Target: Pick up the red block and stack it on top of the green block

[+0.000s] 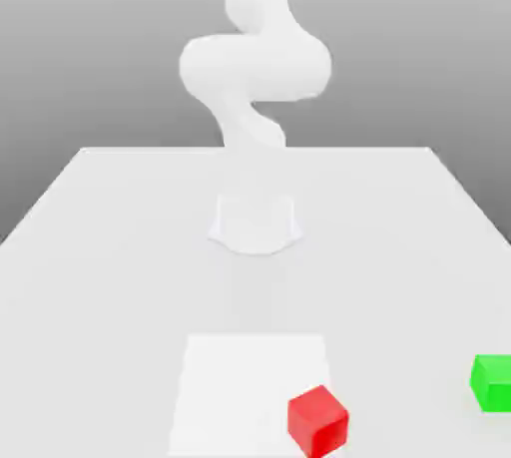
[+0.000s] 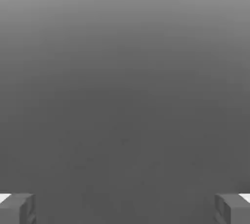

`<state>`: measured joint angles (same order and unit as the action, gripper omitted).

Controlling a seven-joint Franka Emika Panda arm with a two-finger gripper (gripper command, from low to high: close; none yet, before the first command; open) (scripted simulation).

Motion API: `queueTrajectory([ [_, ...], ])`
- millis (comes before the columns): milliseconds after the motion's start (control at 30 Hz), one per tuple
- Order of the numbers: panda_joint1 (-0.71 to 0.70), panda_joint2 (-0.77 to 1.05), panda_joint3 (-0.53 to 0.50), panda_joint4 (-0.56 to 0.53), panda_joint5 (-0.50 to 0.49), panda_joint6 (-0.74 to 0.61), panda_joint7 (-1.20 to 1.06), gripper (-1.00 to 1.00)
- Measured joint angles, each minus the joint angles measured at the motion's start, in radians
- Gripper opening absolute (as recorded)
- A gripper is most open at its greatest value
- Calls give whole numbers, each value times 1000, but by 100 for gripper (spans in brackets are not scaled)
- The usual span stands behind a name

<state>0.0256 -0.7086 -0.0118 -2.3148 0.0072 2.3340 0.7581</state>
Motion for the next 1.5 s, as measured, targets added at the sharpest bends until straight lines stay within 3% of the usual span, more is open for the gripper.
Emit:
queueTrajectory([
  [533, 119, 587, -28, -95, 49, 218, -270, 0],
  [967, 146, 1055, -9, -129, 13, 457, -380, 0],
  [1000, 145, 1087, -7, -124, 14, 484, -382, -100],
  [1233, 144, 1092, -6, -123, 13, 487, -381, -100],
  [1400, 154, 943, -5, -144, 4, 358, -376, -100],
  [1500, 232, 921, 67, -118, -21, 307, -373, -100],
])
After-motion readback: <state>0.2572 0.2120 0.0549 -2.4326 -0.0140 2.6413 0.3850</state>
